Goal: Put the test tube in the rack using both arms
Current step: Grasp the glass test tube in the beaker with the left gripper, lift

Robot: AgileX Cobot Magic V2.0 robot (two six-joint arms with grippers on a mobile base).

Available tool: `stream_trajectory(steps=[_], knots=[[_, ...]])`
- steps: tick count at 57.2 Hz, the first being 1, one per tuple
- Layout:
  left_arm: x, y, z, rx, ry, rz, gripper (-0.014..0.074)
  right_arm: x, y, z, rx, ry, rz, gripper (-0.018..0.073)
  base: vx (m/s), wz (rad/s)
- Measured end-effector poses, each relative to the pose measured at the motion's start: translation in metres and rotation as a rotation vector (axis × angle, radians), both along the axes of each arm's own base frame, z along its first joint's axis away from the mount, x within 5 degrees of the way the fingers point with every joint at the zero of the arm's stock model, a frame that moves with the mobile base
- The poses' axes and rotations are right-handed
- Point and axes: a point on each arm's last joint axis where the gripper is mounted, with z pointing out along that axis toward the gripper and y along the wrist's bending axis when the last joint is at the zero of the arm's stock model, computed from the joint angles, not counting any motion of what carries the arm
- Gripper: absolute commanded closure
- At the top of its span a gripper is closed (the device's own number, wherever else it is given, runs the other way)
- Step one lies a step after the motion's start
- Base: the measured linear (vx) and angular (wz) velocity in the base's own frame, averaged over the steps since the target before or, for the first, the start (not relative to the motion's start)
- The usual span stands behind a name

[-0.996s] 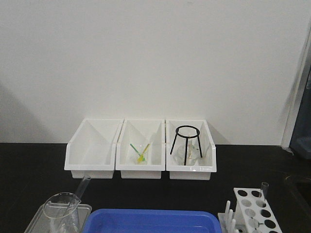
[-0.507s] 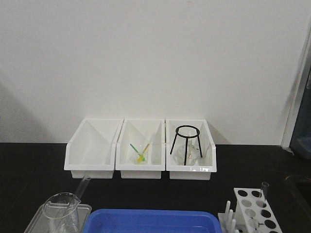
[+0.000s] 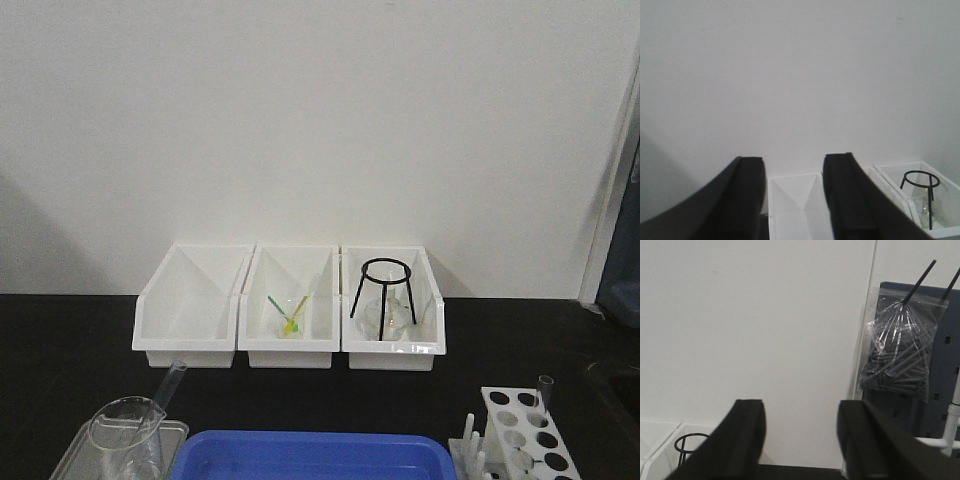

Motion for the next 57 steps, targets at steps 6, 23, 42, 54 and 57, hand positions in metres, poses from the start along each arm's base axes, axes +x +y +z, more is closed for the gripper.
stream_trajectory(steps=[6,23,42,54,57], knots=[[0.000,0.000,0.000,0.000,-0.002,0.000,-0.0009,0.000,0.000,0.000,0.000,0.005,0.000,-0.0083,0.00,0.00],[0.001,-0.001,0.002,0.045,-0.046,0.001,0.0062,0.005,0.022,-0.004,0.040,0.025,0.148,-0.0020,0.00,0.00],[0.032,-0.015,-0.083,0.313,0.216,-0.080,0.0123,0.012,0.067,-0.067,-0.085,0.068,0.404,0.0028,0.00,0.00],[0.070,-0.033,-0.127,0.355,0.392,-0.154,0.0124,0.019,0.072,-0.094,-0.091,0.115,0.431,0.0028,0.00,0.00],[0.080,-0.039,-0.134,0.376,0.417,-0.178,0.0124,0.021,0.073,-0.095,-0.092,0.102,0.434,0.0028,0.00,0.00]])
